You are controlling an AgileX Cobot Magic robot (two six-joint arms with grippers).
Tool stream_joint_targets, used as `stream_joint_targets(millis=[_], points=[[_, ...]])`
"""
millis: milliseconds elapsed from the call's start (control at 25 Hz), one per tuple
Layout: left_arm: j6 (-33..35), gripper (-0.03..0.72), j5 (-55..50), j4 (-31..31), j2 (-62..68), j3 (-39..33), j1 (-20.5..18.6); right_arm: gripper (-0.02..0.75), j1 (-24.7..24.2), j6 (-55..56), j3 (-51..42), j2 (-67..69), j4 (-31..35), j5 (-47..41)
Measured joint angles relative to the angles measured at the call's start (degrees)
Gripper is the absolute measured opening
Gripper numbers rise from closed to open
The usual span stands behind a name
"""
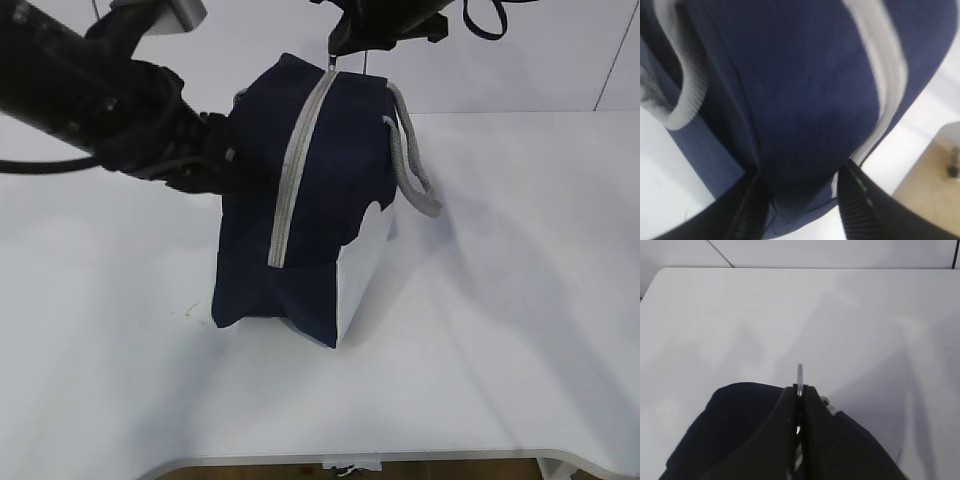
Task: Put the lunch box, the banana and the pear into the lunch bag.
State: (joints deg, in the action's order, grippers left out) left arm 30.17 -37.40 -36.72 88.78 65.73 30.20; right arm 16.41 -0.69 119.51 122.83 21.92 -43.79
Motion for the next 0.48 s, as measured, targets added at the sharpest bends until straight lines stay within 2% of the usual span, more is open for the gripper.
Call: stream_joint_targets(millis=[200,480], points=[[-7.47,0.394,-7.68,0.00,-0.36,6.83,-3.52,0.001,0.00,-2.18,2.03,0.00,0.17,-1.76],[-12.17,0.403,-17.11,0.00,3.17,20.04,-8.84,0.001,0.00,-3.10,2.16,0.00,0.30,-2.27]])
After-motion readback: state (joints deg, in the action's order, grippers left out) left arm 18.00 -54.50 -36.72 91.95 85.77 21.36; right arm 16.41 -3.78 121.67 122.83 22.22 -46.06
